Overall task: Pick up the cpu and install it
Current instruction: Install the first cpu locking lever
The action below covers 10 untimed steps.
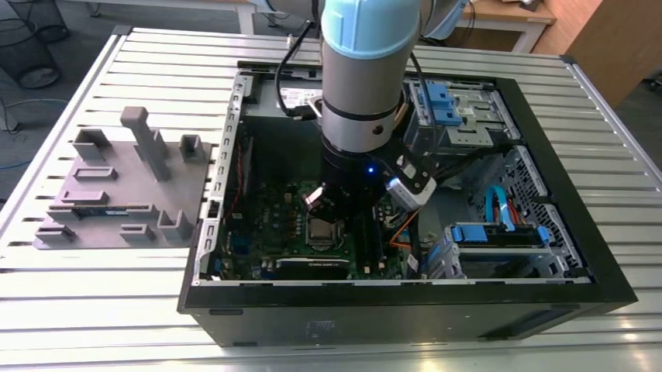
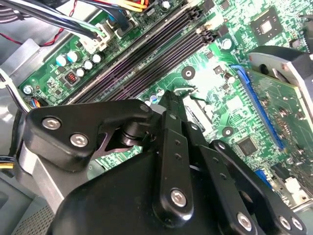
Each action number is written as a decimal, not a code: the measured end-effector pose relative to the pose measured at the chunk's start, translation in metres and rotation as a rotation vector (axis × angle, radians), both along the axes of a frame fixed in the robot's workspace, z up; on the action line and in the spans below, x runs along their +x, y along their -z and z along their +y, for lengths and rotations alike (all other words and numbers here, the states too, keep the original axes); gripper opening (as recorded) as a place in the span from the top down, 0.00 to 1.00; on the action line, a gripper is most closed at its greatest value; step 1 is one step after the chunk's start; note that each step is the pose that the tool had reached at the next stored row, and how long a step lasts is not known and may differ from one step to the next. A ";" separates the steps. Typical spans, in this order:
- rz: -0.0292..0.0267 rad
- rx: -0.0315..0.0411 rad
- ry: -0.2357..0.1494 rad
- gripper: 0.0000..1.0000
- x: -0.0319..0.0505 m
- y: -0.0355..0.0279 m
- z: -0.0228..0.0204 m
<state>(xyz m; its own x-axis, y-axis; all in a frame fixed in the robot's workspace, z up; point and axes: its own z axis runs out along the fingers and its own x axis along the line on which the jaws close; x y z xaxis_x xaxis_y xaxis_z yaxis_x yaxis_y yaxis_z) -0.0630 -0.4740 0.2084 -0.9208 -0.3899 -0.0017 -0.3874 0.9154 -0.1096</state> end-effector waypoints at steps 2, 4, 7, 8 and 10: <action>0.0000 0.0001 0.000 0.89 0.0000 0.0000 0.0000; -0.0004 -0.0002 0.000 0.89 -0.0012 -0.0002 -0.0001; -0.0073 0.0011 0.000 0.89 -0.0075 -0.0001 0.0000; -0.0103 0.0020 0.000 0.89 -0.0101 -0.0001 -0.0001; -0.0163 0.0045 0.000 0.89 -0.0143 -0.0001 0.0000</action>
<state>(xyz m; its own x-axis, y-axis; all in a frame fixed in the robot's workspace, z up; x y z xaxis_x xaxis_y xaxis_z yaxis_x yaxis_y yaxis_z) -0.0772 -0.4740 0.2085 -0.9207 -0.3898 -0.0185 -0.3855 0.9159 -0.1118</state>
